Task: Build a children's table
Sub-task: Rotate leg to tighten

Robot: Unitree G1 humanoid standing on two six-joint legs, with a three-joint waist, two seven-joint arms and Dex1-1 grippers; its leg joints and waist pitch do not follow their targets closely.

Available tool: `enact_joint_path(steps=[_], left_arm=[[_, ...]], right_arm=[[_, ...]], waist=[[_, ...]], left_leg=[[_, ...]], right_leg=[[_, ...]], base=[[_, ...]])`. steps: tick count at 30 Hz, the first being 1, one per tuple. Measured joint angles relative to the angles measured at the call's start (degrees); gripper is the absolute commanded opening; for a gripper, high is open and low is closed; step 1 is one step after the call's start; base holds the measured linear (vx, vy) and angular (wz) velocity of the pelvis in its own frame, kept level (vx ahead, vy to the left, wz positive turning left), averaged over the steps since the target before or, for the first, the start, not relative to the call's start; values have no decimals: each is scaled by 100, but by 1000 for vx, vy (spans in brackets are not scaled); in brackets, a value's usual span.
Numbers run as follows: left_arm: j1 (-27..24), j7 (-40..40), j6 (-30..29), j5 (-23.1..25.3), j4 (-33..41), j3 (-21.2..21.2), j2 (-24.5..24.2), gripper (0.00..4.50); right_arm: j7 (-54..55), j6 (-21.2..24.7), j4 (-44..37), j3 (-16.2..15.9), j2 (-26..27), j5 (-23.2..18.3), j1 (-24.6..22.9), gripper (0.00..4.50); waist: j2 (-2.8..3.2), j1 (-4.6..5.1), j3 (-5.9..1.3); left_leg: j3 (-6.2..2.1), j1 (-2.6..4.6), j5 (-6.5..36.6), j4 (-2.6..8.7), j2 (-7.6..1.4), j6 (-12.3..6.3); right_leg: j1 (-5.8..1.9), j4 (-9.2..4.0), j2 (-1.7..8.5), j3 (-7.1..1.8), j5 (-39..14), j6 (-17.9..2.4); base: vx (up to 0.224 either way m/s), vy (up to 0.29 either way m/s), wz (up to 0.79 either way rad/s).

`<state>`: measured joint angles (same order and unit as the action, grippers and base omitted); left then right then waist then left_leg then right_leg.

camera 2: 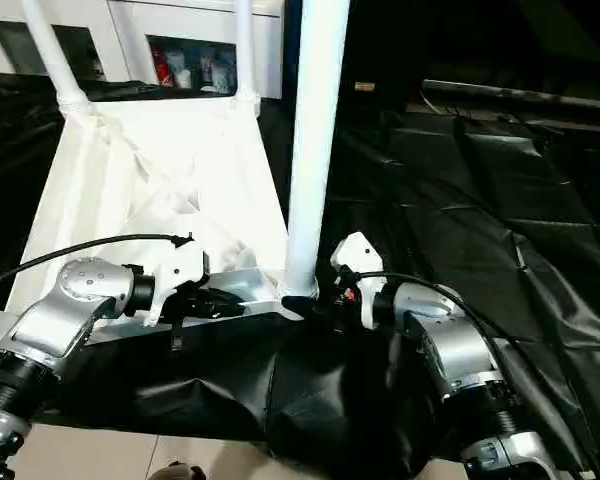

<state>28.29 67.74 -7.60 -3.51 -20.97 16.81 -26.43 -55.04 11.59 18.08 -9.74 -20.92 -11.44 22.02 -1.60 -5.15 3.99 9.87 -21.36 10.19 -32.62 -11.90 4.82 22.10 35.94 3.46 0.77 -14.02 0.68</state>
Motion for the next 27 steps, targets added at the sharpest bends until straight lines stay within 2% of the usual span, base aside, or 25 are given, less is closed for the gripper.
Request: enact_joint_path(steps=[9,10,12,15,21,27], left_arm=[[-3,-4,-11,9,0,0,9,0],[-3,-4,-10,10,0,0,9,0],[-3,-4,-10,13,0,0,9,0],[-4,-4,-9,15,1,1,9,0],[-33,-6,-7,20,25,-12,-3,0],[-58,-16,5,56,48,-12,9,0]], right_arm=[[73,-12,-4,28,81,-32,0,356],[75,-11,-4,36,91,-43,0,331],[69,-7,-4,37,108,-85,0,331],[65,12,-4,37,123,-148,0,289],[58,18,-1,37,151,-149,0,266],[66,18,1,37,160,-149,-9,264]], waist=[[0,-2,0],[0,-2,0],[0,-3,0],[0,-4,0],[0,0,0],[-2,0,-2]], left_leg=[[0,1,0,-4,0,0],[0,1,0,-4,0,-1],[0,1,-1,-5,0,-1],[0,2,-1,-7,0,-1],[0,3,-1,-11,-1,-1],[0,4,-1,-15,-1,-2]], right_leg=[[0,6,0,-1,0,0],[0,6,0,-1,0,0],[0,8,0,-1,0,0],[0,10,0,0,0,0],[0,16,0,-1,0,0],[0,20,0,-2,0,0]], base=[[0,0,0],[0,0,0],[0,0,0],[0,0,0],[0,0,0],[0,0,0]])
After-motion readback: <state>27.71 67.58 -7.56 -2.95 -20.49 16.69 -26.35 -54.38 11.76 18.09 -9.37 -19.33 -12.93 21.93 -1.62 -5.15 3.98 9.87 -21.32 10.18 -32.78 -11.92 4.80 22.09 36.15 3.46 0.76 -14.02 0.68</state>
